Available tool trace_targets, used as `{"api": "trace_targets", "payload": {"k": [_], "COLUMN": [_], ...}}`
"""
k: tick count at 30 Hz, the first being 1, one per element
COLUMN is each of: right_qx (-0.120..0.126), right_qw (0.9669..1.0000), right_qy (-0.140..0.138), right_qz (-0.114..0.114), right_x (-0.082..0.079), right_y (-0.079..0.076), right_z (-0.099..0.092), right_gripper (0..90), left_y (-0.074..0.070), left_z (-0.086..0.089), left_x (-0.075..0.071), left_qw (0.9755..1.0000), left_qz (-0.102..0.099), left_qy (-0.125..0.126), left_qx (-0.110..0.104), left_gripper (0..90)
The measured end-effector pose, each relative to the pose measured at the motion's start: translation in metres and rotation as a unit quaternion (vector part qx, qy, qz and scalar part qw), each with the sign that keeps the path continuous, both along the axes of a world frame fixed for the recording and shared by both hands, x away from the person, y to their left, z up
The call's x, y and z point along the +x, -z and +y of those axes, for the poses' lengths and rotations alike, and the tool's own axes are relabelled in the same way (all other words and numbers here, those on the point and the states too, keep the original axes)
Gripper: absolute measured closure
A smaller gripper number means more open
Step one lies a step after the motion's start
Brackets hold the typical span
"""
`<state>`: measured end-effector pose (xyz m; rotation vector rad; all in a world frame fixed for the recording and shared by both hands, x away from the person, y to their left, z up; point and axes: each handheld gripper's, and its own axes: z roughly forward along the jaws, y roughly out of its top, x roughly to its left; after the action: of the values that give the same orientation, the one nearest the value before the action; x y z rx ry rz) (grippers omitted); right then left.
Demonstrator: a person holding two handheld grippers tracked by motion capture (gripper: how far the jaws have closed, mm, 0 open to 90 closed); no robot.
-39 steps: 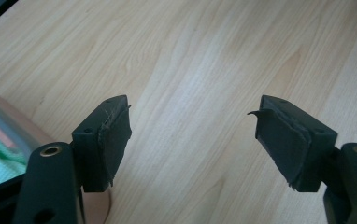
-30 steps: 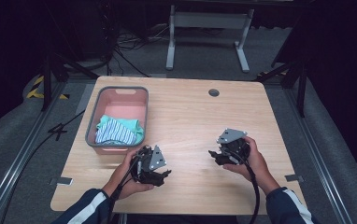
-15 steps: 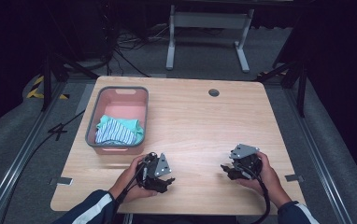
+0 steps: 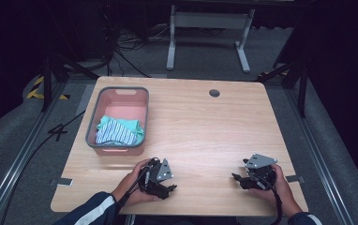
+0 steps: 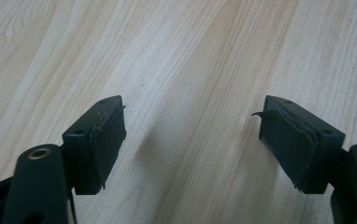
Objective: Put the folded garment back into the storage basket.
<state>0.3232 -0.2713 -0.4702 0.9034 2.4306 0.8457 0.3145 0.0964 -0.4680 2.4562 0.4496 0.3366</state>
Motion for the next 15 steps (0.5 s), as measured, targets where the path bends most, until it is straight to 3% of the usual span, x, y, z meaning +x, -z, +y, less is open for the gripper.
{"api": "trace_targets", "payload": {"k": [5, 8, 12, 15], "right_qx": [0.028, 0.043, 0.088, 0.091], "right_qw": [0.9995, 0.9988, 0.9953, 0.9946], "right_qy": [0.015, 0.023, 0.040, 0.048], "right_qz": [0.008, 0.007, 0.007, 0.016], "right_x": [-0.004, -0.006, -0.010, -0.009], "right_y": [0.005, 0.007, 0.016, 0.016], "right_z": [-0.014, -0.020, -0.034, -0.038], "right_gripper": [29.0, 27.6, 22.7, 20.1], "left_y": [0.006, 0.007, 0.011, 0.015], "left_z": [0.003, 0.005, 0.008, 0.010], "left_x": [0.000, 0.002, 0.005, 0.007], "left_qw": [0.9995, 0.9992, 0.9978, 0.9962], "left_qz": [0.018, 0.019, 0.037, 0.047], "left_qy": [-0.006, -0.009, -0.017, -0.021], "left_qx": [-0.025, -0.033, -0.053, -0.071], "left_gripper": [21.5, 20.5, 16.8, 15.3]}}
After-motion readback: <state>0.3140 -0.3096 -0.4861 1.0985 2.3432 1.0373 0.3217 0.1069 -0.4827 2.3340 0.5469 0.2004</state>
